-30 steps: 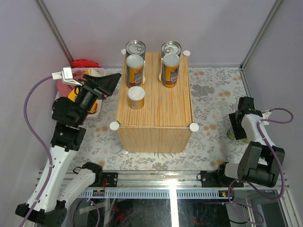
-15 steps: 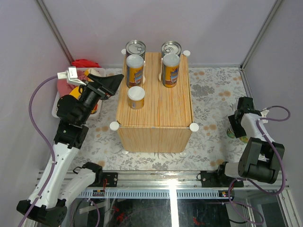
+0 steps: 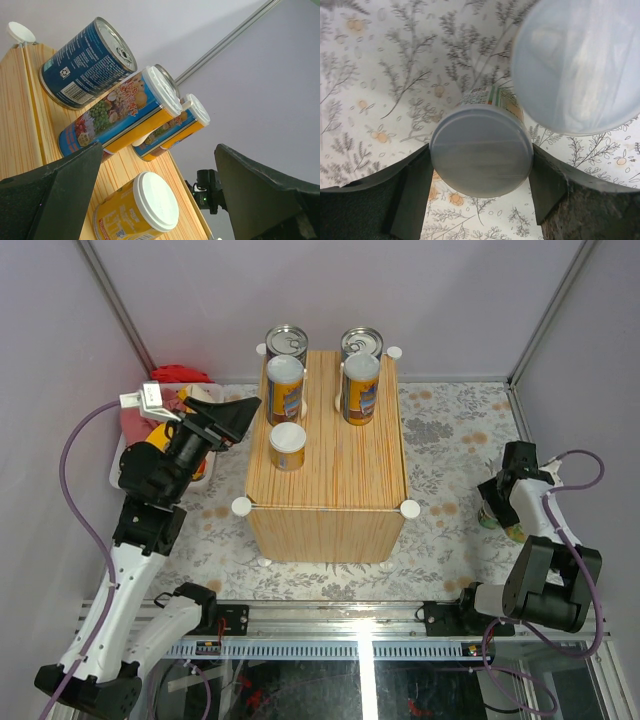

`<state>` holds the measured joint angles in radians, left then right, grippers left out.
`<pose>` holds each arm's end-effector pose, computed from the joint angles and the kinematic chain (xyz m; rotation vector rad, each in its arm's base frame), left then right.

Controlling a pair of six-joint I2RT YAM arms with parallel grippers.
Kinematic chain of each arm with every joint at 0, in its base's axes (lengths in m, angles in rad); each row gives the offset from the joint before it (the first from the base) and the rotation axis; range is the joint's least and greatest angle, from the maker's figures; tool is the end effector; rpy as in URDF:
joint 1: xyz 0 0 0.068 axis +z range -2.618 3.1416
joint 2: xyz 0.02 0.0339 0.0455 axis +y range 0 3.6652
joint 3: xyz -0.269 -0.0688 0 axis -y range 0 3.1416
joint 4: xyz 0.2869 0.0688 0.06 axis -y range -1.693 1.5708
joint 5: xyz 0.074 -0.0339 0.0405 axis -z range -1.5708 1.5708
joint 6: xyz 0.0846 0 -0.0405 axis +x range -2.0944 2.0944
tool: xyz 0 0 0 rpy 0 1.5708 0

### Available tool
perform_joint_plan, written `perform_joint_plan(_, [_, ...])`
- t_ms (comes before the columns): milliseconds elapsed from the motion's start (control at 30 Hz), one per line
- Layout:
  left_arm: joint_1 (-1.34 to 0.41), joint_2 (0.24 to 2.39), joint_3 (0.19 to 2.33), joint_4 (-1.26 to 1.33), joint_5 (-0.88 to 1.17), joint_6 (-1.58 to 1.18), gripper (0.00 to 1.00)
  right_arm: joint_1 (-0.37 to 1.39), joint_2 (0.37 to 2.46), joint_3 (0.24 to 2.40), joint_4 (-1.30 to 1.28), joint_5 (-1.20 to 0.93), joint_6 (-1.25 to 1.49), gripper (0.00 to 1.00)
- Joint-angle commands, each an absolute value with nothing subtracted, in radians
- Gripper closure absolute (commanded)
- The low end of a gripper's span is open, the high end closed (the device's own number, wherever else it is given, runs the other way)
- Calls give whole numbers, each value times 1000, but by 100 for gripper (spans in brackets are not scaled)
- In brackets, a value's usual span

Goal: Place and organize the canned foods onto the counter

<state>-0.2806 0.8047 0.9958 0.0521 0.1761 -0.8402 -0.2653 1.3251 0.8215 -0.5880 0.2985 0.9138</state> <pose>0.2423 -0.0853 0.4586 -0.2351 1.3914 -1.0577 0.2890 -0.1043 0.1511 1.5196 2.1006 -0.1676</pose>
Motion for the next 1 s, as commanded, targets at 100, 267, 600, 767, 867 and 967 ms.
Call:
perform_joint_plan(100, [-284, 786, 1020, 69, 204, -828, 6, -173, 1234, 984, -547, 281, 788, 100])
perform_joint_plan(267, [-284, 781, 1038, 60, 221, -833, 6, -104, 1232, 1078, -562, 298, 723, 100])
perform_joint_plan(600, [-284, 783, 1082, 36, 260, -833, 6, 54, 1262, 1345, -652, 383, 569, 100])
perform_joint_plan(767, [-283, 782, 1086, 35, 263, -837, 6, 110, 1285, 1526, -721, 402, 510, 100])
perform_joint_plan(867, [-284, 782, 1083, 38, 263, -842, 6, 143, 1309, 1626, -767, 395, 487, 100])
perform_joint_plan(967, [-284, 782, 1083, 40, 264, -845, 6, 192, 1332, 1724, -813, 399, 464, 100])
